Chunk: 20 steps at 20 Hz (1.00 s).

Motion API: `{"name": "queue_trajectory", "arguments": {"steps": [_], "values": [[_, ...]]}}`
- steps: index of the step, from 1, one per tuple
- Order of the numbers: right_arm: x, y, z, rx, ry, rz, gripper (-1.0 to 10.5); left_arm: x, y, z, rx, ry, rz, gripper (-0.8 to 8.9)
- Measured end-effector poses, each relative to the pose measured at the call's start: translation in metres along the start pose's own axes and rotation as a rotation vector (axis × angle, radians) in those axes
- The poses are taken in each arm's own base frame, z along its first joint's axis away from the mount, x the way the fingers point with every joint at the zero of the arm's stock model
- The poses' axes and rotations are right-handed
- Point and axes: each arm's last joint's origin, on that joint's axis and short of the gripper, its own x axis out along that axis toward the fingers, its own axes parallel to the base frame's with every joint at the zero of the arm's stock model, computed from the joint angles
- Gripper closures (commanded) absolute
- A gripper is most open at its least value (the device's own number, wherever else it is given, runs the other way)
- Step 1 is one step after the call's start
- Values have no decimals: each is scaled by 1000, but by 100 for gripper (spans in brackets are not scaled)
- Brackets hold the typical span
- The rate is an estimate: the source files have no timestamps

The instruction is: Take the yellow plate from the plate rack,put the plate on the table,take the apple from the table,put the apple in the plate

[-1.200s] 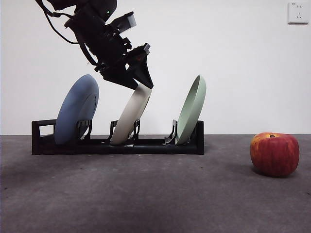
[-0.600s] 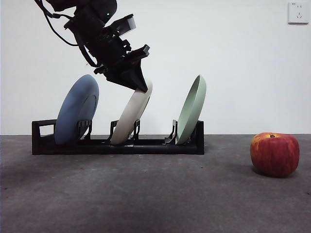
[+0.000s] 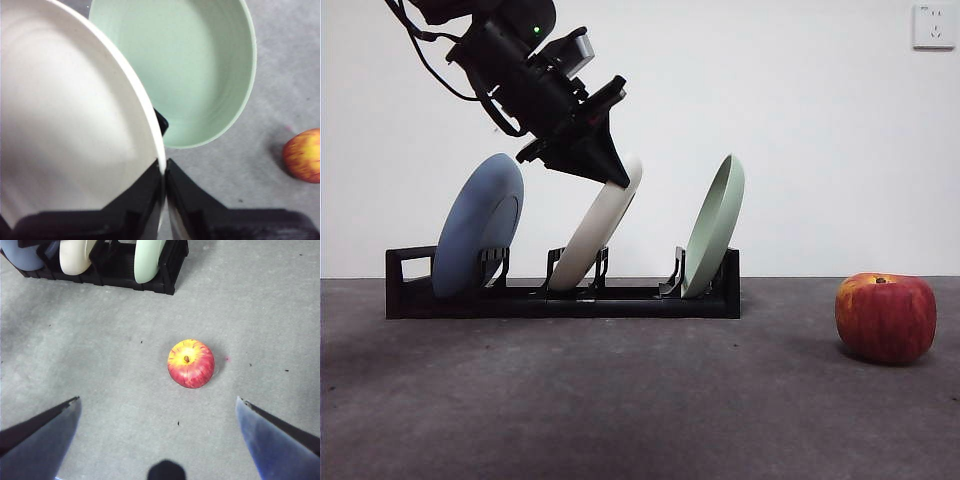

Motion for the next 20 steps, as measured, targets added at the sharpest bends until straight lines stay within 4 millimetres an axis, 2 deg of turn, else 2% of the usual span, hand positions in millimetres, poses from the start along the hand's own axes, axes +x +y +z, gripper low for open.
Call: {"name": "queue_trajectory", "arguments": {"steps": [2,4,8,11,13,17,20], "values": [[0,0,0,0,0,0,349,-5,0,2,-23,-12,-24,822],[0,0,0,0,0,0,349,-19,-4,9,-31,-46,-46,822],[0,0,0,0,0,0,349,-61,-20,29,10,-147,-57,822],[0,0,0,0,0,0,349,-92,-35,35,28,-176,-103,822],[0,0,0,0,0,0,349,-116,-53,37,59,-175,-111,821],[0,0,0,0,-1,0,349,-166,-108,26,247,-100,4,821],[1,0,1,1,2,0,349,-179,-143,10,386,34,89,820]]}}
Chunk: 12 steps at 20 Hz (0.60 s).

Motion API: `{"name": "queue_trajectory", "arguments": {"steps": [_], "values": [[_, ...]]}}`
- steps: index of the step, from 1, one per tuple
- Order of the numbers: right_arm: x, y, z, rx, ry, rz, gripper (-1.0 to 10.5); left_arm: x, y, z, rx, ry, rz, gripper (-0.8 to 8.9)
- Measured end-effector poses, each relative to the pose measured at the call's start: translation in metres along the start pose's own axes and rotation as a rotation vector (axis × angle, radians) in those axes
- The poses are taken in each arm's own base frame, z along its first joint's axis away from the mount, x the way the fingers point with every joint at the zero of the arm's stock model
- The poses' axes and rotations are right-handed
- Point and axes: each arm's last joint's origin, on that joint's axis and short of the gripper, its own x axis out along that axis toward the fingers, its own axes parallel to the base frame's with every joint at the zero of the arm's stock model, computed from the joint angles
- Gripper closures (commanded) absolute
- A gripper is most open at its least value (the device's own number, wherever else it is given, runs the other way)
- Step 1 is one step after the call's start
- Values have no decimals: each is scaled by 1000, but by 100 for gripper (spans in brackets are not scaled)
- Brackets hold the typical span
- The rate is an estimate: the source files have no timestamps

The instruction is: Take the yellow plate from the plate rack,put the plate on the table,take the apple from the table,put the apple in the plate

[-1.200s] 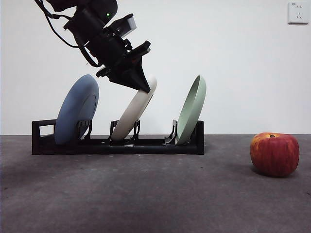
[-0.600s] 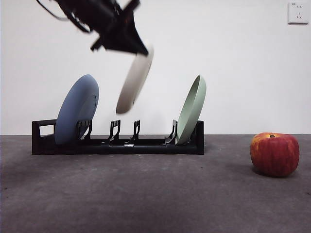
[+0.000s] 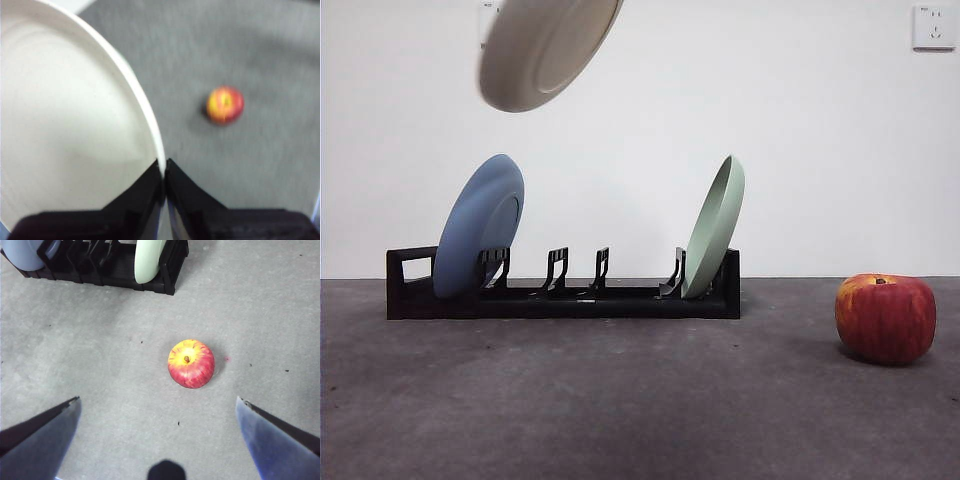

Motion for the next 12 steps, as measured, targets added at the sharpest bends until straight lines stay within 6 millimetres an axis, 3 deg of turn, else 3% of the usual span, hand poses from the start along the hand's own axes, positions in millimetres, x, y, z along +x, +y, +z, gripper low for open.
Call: {"name": "queue_trajectory", "arguments": {"steps": [6,12], "values": [[1,0,0,1,2,0,349,28,-66,-8,253,325,46,819],[1,-1,0,2,7,0,349,81,-105,-15,388,500,-4,819]]}}
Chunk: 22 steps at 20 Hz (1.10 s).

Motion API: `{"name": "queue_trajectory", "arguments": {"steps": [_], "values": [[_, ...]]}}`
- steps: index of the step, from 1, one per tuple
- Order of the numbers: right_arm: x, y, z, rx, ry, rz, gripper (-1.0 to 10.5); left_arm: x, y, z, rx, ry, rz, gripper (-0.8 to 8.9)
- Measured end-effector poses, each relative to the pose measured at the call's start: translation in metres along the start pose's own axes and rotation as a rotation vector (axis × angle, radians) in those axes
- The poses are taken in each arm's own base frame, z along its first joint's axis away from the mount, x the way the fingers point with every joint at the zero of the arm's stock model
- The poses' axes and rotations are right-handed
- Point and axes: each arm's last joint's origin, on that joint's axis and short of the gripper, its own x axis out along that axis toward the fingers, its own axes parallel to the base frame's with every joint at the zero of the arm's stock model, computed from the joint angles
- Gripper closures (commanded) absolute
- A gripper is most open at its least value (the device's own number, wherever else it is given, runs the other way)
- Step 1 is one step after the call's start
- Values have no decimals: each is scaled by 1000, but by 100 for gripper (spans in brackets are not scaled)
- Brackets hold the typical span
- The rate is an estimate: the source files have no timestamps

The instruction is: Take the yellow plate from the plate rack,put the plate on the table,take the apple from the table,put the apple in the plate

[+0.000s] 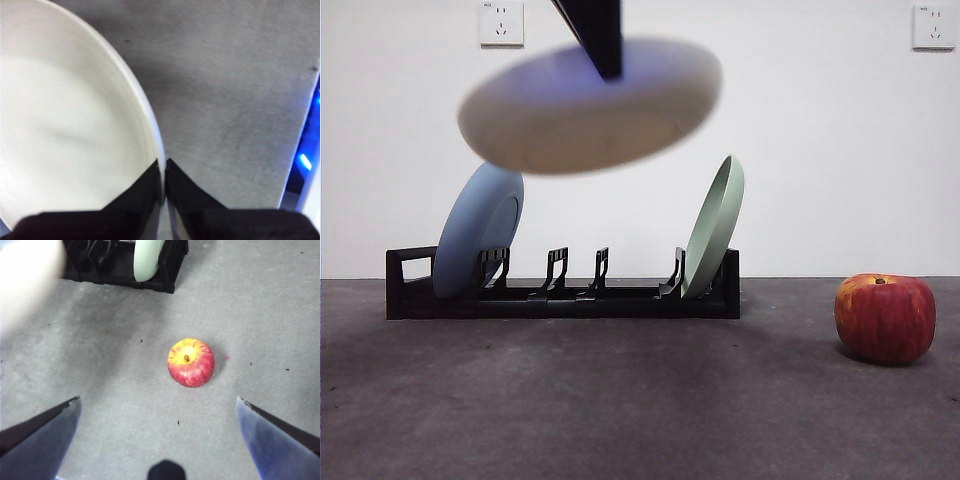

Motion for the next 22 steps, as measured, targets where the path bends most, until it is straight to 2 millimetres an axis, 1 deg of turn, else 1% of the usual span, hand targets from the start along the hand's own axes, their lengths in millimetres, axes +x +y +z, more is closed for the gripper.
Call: {"name": "queue_trajectory", "arguments": {"steps": [3,5,7,8,11,14,18,22], "values": [[0,0,0,0,0,0,349,29,-13,14,35,43,-26,819],[0,0,0,1,3,0,349,51,-24,13,29,39,-28,819],[0,0,0,1,3,1,349,76,-37,2,12,62,-36,819],[0,0,0,1,3,1,349,89,-43,-6,8,90,-37,819],[0,0,0,1,3,1,349,114,-56,-24,7,138,-8,819],[0,0,0,1,3,0,350,123,-69,-26,18,99,2,819],[2,-1,0,6,10,1,350,127,-77,-26,19,62,27,819],[3,-1,1,8,13,1,350,137,-82,-37,18,93,41,820]]}}
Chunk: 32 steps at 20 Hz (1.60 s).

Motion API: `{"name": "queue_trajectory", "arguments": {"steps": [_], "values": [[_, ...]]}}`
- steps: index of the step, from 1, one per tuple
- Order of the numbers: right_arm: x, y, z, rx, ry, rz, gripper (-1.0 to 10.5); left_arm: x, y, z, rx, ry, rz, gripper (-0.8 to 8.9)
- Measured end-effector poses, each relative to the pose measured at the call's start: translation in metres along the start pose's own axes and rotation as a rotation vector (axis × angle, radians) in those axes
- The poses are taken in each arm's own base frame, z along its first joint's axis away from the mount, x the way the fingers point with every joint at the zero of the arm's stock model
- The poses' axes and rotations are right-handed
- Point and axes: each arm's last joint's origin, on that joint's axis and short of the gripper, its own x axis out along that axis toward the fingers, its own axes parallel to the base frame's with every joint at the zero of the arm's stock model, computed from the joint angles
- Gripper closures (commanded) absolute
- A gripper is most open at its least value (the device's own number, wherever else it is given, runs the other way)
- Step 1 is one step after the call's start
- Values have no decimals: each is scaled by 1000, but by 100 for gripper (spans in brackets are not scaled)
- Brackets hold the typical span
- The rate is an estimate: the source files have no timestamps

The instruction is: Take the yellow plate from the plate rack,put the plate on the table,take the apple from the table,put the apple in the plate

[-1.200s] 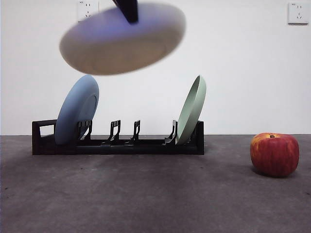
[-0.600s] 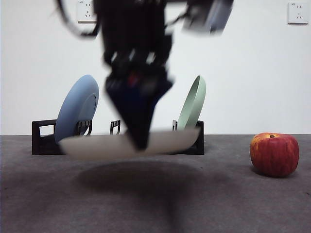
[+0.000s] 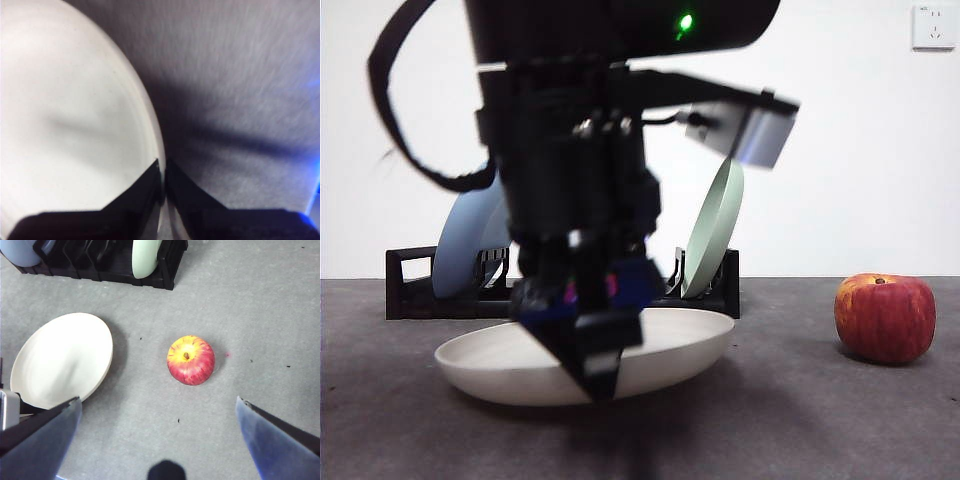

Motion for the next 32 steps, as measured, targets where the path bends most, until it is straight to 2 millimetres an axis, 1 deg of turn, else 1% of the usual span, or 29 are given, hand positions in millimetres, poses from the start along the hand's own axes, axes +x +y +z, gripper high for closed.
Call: {"name": "queue_trajectory", "arguments": {"steps": [4,5,6,7,8,14,16,17,19,21,22,25,27,29,32], "values": [[1,0,0,5,2,0,350,5,-2,-3,-10,-10,3,807],[1,0,0,6,2,0,350,5,-3,-2,-12,-14,-8,755],[1,0,0,6,2,0,350,5,-3,-2,-16,-20,-29,659],[1,0,0,6,2,0,350,5,-3,-2,-26,-25,-53,594],[1,0,0,6,2,0,350,5,-4,-2,-35,-30,-71,554],[1,0,0,8,3,0,350,4,-5,-3,-69,-15,-116,554],[1,0,0,9,4,0,350,-3,-3,-3,-93,6,-131,554],[2,-1,1,10,7,0,349,-12,1,-1,-115,-16,-127,554],[5,-2,2,14,20,1,349,-44,15,5,-180,-125,-107,554],[13,-5,6,21,39,1,349,-84,30,4,-257,-265,-84,554],[19,-7,9,21,39,1,349,-103,37,-1,-299,-330,-75,554],[38,-14,21,25,37,1,349,-161,55,-26,-440,-528,-56,555],[55,-20,29,31,49,2,348,-194,61,-50,-531,-649,-54,555],[77,-27,33,47,91,4,348,-221,65,-74,-607,-757,-61,555],[114,-34,35,62,184,8,348,-248,67,-106,-675,-883,-67,557]]}}
